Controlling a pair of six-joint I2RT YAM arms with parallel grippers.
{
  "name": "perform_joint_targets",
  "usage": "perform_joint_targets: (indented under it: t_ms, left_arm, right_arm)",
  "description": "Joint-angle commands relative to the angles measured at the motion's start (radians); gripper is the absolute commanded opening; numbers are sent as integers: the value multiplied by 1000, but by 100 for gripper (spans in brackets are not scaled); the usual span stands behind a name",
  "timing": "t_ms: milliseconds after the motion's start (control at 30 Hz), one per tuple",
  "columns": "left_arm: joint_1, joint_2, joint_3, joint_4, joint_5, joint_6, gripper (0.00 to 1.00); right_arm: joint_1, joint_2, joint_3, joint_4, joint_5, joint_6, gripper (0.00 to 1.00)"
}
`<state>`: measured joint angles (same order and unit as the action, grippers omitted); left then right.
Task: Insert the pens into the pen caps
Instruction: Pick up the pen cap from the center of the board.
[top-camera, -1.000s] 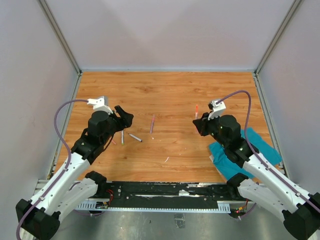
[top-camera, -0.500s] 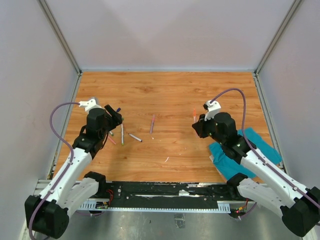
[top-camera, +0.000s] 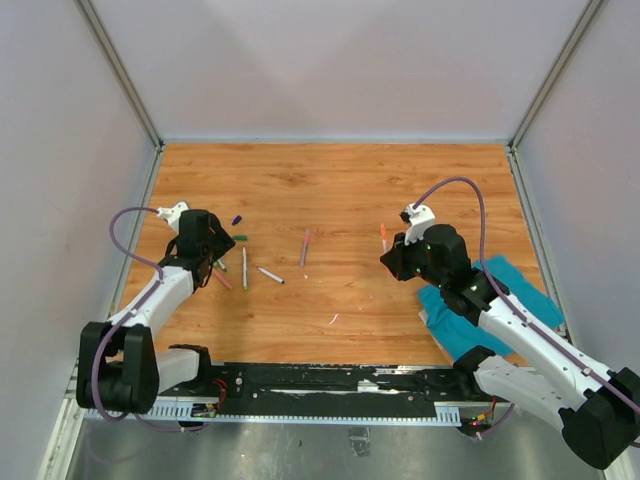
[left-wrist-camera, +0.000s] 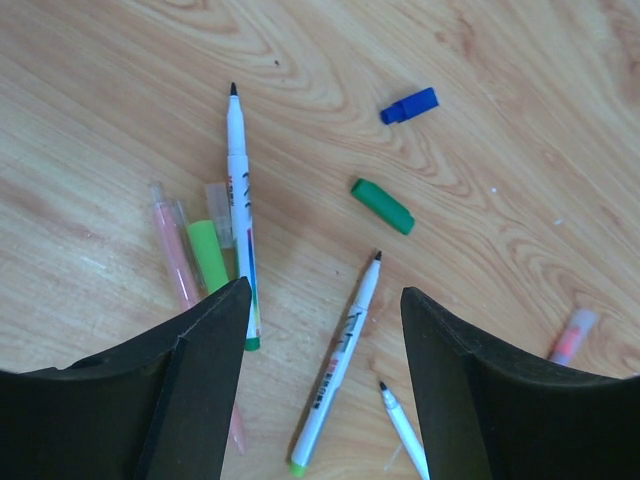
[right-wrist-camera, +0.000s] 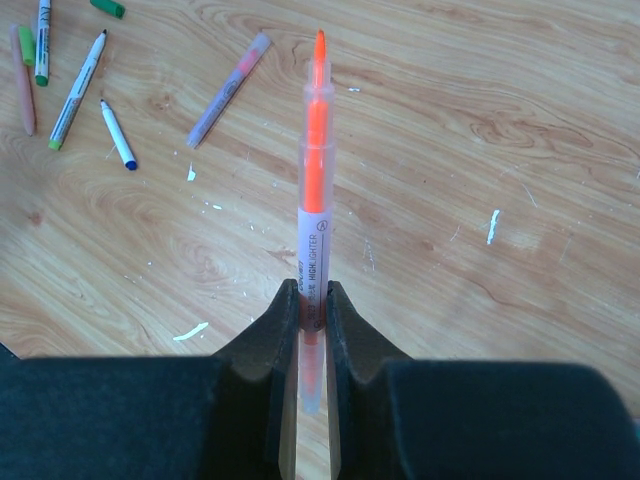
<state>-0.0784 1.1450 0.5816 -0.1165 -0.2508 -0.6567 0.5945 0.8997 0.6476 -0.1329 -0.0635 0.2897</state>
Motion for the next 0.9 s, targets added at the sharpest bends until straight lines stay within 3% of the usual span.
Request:
perform_joint_targets:
  t_ms: [0, 400, 867]
  left_arm:
    - [18, 70, 32, 98, -32, -2, 67]
    - [60, 258, 106, 143, -122, 43, 75]
    - [88, 393, 184, 147, -88, 95, 76]
  right_arm:
    - [-11, -18, 27, -17, -27, -11, 1]
    - [-11, -18, 16, -17, -34, -20, 1]
    - [-11, -17, 6, 4, -70, -5, 1]
